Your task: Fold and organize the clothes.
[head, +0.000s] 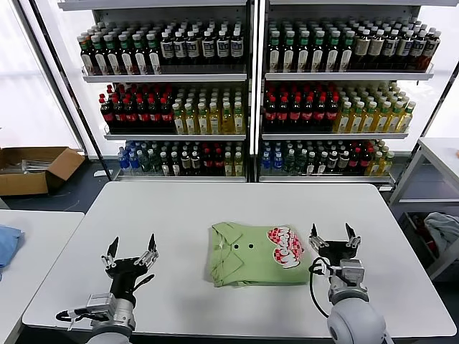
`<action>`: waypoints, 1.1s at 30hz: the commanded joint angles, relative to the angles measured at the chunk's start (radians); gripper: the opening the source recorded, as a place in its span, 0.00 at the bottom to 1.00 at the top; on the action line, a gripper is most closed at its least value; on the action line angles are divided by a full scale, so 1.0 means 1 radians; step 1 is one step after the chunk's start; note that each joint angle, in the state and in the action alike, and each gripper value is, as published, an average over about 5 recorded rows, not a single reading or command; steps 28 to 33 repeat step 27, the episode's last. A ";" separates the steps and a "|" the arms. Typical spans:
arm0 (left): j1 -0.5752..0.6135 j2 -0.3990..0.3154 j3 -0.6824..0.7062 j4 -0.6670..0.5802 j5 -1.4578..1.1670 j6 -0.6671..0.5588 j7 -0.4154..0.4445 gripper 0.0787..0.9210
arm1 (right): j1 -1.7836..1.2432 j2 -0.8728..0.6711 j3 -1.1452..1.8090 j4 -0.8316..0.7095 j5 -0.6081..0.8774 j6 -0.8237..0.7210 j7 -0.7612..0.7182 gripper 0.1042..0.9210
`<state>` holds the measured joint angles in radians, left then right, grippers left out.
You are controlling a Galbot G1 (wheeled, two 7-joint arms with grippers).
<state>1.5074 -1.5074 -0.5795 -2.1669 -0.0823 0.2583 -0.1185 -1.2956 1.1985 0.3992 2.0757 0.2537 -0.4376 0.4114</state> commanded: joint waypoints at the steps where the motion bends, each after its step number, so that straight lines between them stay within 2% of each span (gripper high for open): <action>1: 0.009 -0.004 -0.050 0.003 -0.032 -0.036 0.008 0.88 | -0.042 -0.067 0.089 0.027 -0.020 0.041 -0.114 0.88; 33: -0.004 0.000 -0.039 0.000 -0.021 -0.013 0.030 0.88 | -0.085 -0.076 0.113 0.047 -0.040 0.041 -0.153 0.88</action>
